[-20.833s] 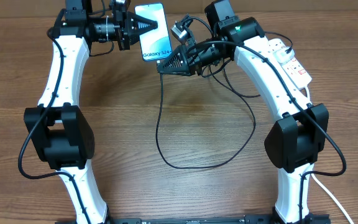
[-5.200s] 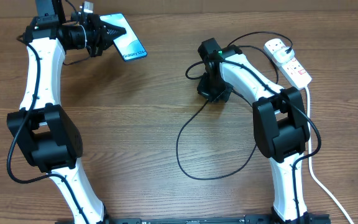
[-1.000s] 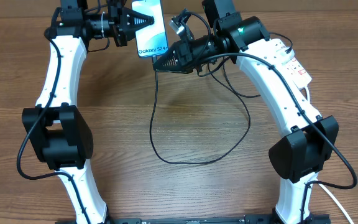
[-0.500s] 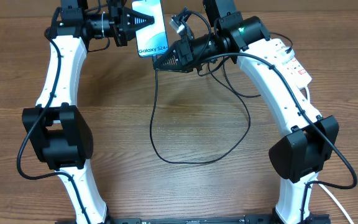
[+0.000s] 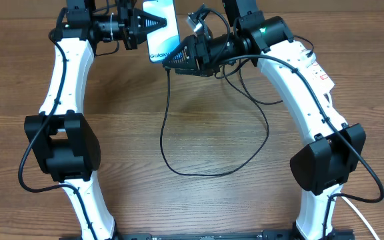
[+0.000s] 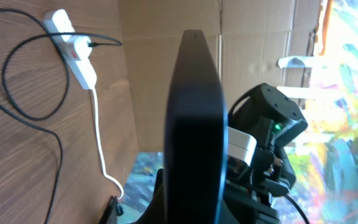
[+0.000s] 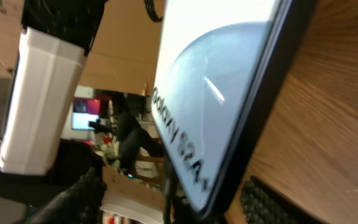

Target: Plug charger to phone and switch on socket

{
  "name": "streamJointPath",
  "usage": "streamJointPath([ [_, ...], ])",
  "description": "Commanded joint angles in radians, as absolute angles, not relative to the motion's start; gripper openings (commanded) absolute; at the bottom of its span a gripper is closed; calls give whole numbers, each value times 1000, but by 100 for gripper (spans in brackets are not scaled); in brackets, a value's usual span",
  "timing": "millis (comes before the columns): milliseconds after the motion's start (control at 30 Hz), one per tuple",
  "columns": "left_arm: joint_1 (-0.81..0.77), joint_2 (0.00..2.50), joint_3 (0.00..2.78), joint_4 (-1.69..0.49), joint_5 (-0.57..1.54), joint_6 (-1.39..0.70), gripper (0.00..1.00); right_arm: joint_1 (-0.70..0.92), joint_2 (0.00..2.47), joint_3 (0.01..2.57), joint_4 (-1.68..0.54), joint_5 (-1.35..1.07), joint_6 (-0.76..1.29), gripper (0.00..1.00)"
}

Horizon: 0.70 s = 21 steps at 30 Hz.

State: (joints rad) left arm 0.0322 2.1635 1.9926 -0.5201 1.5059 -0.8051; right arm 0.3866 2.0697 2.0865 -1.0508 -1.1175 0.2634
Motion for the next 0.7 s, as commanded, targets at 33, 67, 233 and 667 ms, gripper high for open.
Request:
streamJointPath([
  [33, 35, 2122, 2017, -521, 1427, -748, 4, 384, 2071, 2094, -1083, -1060, 259, 86],
  [67, 35, 2123, 2015, -528, 1401, -735, 4, 384, 2071, 2094, -1092, -1033, 259, 88],
  [233, 26, 2145, 2010, -727, 1141, -560, 4, 384, 2071, 2094, -1179, -814, 262, 95],
  [667, -127, 2346, 2010, -852, 788, -328, 4, 299, 2071, 2094, -1312, -569, 262, 100],
])
